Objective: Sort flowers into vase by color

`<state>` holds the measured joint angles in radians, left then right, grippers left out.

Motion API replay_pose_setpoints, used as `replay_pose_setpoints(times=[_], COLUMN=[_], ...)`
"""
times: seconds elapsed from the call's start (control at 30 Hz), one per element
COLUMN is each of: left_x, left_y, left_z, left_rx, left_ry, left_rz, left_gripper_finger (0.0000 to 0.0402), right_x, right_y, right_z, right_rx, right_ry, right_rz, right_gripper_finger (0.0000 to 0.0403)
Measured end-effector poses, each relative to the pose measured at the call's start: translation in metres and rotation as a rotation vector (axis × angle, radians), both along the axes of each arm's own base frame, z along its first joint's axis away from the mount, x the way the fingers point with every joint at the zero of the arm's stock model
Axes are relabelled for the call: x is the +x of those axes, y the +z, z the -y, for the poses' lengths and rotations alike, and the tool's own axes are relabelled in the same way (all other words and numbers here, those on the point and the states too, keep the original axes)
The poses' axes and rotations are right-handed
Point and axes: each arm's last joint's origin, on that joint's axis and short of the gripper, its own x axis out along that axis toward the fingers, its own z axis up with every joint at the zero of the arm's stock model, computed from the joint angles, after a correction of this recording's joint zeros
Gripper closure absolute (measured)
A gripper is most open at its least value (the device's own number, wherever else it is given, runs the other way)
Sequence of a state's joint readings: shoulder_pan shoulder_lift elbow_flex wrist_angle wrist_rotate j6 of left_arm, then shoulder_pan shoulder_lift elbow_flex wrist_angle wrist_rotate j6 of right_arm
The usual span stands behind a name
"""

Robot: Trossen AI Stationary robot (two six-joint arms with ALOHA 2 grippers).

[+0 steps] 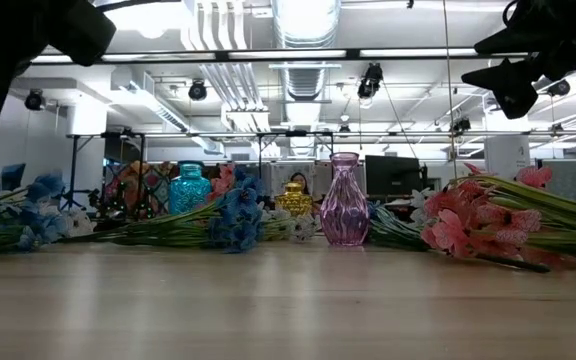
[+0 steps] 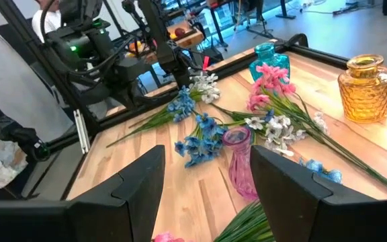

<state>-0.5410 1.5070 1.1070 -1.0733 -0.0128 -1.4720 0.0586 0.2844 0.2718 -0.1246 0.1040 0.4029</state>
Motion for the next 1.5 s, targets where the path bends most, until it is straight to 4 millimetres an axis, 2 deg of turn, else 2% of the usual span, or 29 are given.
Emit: replay_pose_setpoints(times=[0.17,0.37,0.6,0.83,1.2,1.37,1.5], left_x=[0.001,0.009,0.022,0.029,0.044,0.040,0.038], left_y=[-0.002,-0.008,-0.014,-0.019,0.002,0.000,-0.003], left_z=[0.001,0.006,0.015,0.019,0.031,0.031,0.029], left_rx=[0.046,0.072,0.106,0.225,0.227,0.216,0.232], left_ry=[0.105,0.151,0.081,0.037,-0.045,-0.069,-0.016], left_rz=[-0.096,-0.173,-0.289,-0.477,-0.321,-0.355,-0.383], left_gripper_finger=[0.0401,0.0401,0.0401,0.0401,0.0401,0.0401,0.0401], right_x=[0.000,0.000,0.000,0.000,0.000,0.000,0.000], right_y=[0.000,0.000,0.000,-0.001,-0.003,-0.003,-0.003], right_z=[0.000,0.000,0.000,0.000,0.000,0.000,-0.001], right_rx=[-0.011,-0.014,-0.014,-0.011,-0.014,-0.014,-0.025], right_ry=[0.002,0.002,0.004,0.005,0.005,0.010,0.031], right_rz=[-0.001,-0.003,-0.004,-0.004,-0.025,-0.032,-0.033], right_gripper_finger=[0.0193,0.0193,0.0193,0.0193,0.0193,0.0193,0.0193])
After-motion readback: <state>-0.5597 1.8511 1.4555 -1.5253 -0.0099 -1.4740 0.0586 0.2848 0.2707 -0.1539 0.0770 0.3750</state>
